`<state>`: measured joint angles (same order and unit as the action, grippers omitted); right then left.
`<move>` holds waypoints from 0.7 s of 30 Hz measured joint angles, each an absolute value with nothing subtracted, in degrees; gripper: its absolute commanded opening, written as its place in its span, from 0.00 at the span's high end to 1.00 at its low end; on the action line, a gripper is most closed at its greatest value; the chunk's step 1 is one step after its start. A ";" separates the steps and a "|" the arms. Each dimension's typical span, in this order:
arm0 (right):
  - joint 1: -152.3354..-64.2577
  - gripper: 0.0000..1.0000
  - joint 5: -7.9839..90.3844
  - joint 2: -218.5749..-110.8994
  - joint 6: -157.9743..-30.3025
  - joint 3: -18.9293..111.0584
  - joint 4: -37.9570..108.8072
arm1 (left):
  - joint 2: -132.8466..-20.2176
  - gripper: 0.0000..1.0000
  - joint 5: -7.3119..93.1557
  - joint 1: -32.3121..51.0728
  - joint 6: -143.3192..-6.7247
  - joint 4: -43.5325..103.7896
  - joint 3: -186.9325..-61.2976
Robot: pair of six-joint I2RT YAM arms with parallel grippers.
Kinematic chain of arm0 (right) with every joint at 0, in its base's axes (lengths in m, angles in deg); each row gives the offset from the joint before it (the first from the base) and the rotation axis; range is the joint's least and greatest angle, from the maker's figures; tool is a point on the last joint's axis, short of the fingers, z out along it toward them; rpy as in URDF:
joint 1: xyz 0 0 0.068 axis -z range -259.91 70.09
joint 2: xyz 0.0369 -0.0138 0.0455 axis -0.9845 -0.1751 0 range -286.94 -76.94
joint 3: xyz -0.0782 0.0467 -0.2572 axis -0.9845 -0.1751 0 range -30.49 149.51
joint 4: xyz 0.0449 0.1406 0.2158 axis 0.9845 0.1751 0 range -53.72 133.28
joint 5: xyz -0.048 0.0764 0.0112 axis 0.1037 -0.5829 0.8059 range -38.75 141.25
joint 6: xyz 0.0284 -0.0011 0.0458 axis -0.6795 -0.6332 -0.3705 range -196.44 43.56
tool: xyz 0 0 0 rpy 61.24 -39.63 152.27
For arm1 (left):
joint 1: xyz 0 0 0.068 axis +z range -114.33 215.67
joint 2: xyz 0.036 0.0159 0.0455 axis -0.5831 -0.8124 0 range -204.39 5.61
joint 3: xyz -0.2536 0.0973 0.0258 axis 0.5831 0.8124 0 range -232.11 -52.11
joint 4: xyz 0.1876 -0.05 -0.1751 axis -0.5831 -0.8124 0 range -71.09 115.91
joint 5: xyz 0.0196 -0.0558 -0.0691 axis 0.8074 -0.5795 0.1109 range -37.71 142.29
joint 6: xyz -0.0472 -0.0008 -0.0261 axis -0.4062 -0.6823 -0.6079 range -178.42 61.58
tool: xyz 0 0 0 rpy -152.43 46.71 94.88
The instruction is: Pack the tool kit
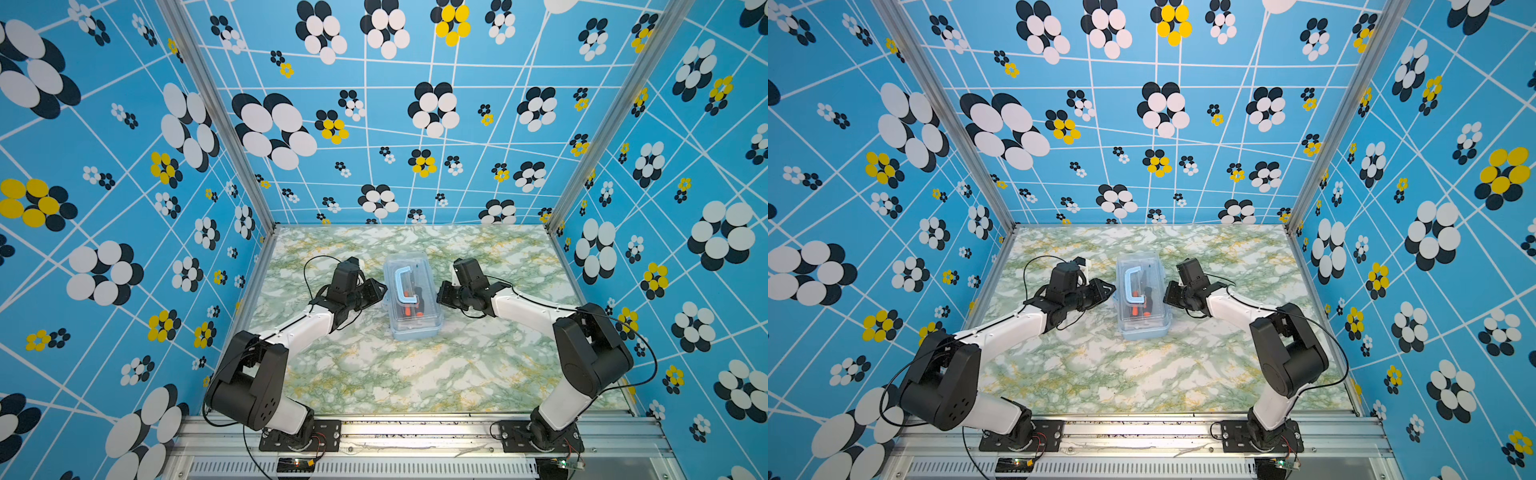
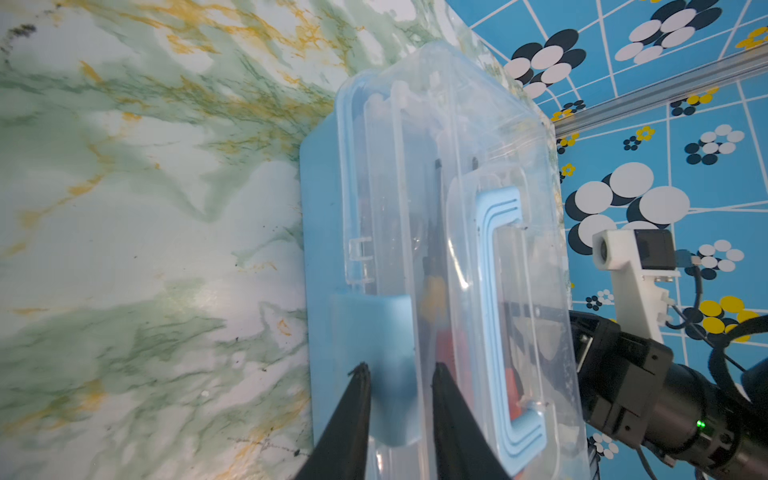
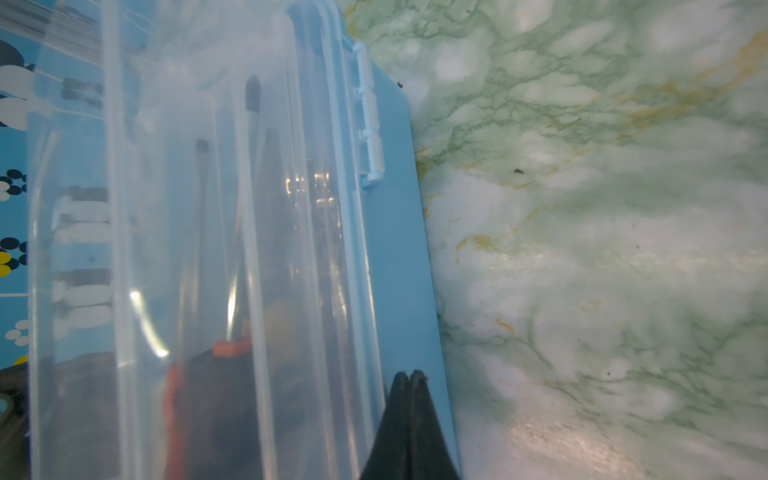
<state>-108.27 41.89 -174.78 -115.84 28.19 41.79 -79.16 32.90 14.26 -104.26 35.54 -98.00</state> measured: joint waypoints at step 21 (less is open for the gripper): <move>-108.27 0.99 41.80 -174.84 -115.84 28.19 41.79 | -80.23 0.76 31.08 14.28 -106.03 42.05 -96.01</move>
<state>-108.27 41.80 -174.84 -115.84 28.19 41.79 -80.23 31.08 14.28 -106.03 42.05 -96.01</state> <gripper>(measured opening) 0.044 0.237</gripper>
